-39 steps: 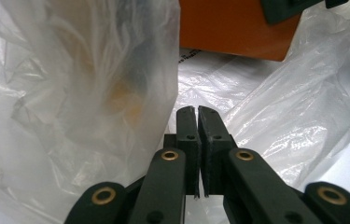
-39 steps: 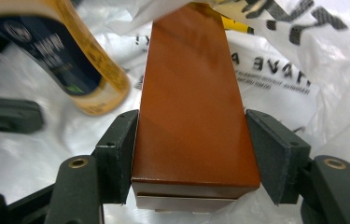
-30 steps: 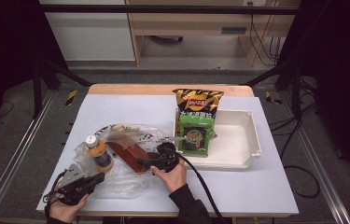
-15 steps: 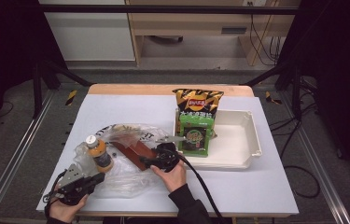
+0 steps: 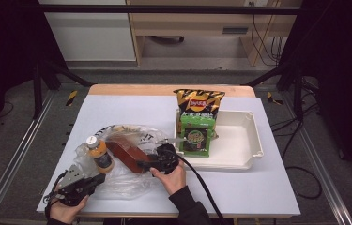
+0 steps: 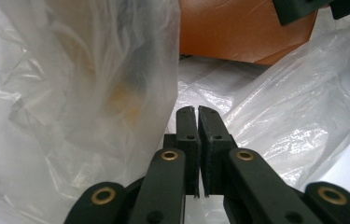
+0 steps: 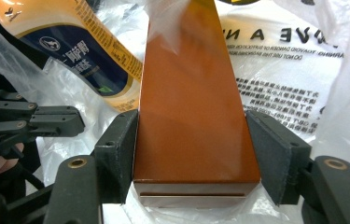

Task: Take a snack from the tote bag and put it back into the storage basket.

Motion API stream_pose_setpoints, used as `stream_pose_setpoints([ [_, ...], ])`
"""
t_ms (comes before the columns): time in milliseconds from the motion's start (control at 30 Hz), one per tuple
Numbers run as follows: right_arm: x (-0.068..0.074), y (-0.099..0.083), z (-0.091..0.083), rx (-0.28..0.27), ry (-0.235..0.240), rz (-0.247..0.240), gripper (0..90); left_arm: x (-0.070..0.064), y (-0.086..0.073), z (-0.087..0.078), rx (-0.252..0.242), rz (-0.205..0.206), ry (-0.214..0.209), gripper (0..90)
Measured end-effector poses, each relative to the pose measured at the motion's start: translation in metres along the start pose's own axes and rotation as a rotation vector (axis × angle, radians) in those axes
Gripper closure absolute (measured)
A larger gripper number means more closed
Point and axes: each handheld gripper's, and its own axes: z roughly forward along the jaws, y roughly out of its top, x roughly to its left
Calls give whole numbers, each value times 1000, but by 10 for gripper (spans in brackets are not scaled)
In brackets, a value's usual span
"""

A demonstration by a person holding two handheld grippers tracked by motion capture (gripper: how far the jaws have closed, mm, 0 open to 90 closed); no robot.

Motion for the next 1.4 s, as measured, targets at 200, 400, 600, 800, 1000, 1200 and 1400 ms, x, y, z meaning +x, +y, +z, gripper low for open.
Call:
stream_pose_setpoints([
  [200,0,-1,1,-39,-104,-121,335,0,0,0,0,2,0,871],
  [400,-2,1,-1,-23,-74,-67,382,0,0,0,1,1,0,871],
  [600,-6,2,1,29,48,93,380,0,0,0,0,0,-2,870],
  [800,-6,1,3,-22,-45,4,335,0,0,0,3,3,-1,869],
  [1000,-4,-1,3,-29,-89,-67,358,0,0,0,3,6,-1,868],
  [1200,-5,0,0,34,52,112,384,0,0,0,1,1,-3,868],
  [1400,-6,-5,4,45,86,129,372,0,0,0,3,7,-1,867],
])
